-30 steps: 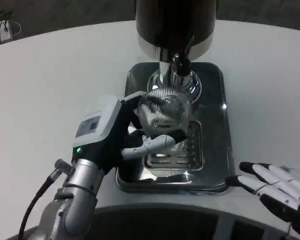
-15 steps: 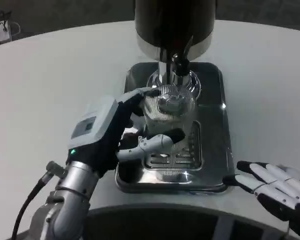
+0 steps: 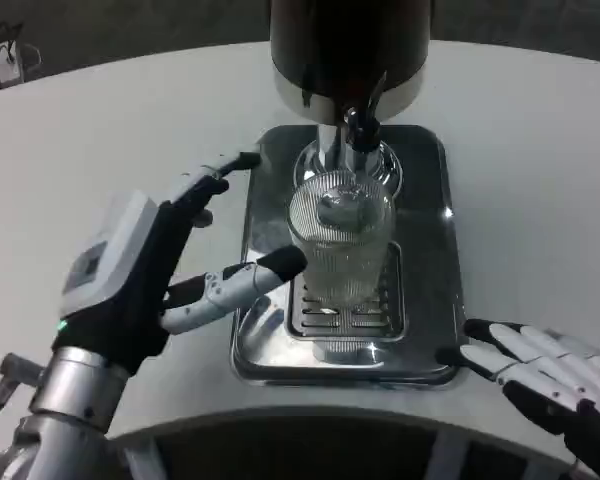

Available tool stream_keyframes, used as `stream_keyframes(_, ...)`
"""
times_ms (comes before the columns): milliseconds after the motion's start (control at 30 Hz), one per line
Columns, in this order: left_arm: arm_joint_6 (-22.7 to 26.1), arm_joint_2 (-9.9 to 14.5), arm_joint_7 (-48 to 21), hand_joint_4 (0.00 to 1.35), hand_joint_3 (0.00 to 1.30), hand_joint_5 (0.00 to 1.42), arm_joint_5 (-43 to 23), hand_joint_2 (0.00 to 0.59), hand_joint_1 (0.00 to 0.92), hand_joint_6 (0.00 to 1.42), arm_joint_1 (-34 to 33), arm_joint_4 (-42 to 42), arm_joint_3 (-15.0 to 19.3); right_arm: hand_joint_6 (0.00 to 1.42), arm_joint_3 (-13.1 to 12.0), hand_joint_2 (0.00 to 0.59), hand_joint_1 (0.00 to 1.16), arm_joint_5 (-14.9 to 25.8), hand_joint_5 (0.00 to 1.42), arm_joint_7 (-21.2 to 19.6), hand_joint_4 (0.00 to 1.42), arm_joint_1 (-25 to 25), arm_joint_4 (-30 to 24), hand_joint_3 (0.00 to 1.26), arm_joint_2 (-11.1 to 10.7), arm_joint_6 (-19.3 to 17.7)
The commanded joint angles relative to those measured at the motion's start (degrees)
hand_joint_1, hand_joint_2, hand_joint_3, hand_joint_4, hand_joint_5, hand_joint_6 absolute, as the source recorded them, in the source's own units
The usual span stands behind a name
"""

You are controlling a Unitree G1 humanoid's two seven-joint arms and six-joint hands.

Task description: Grasp the cup under the faucet to collect the drink, then remove the cup.

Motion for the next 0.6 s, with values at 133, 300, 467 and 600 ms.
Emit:
stream_keyframes(133,4.2,-1.7,-5.7,0.04,0.15,0.13,-7.6,0.029,0.008,0.26,2.3,-10.6,1.8,0.02,4.9,0.477,0.44,-3.9,0.0,-1.0,0.0,-1.8,-0.8,0.11,1.1,2.4)
stream_keyframes(300,9.3,-2.8,-9.4,0.0,0.09,0.09,-11.5,0.035,0.0,0.21,1.5,-17.7,1.8,0.02,8.0,0.476,0.44,-7.0,0.0,-1.3,0.0,-2.0,-1.4,0.11,2.1,3.0)
stream_keyframes(467,14.4,-3.1,-13.1,0.0,0.05,0.06,-14.0,0.035,0.0,0.19,-1.1,-22.2,0.7,0.02,9.0,0.476,0.44,-8.1,0.0,-1.2,0.0,-2.0,-1.9,0.11,2.6,3.5)
stream_keyframes(600,18.9,-3.5,-15.2,0.0,0.05,0.06,-14.3,0.036,0.0,0.19,-3.4,-25.2,-0.6,0.02,9.1,0.476,0.44,-8.2,0.0,-1.2,0.0,-1.7,-2.3,0.11,2.8,3.6)
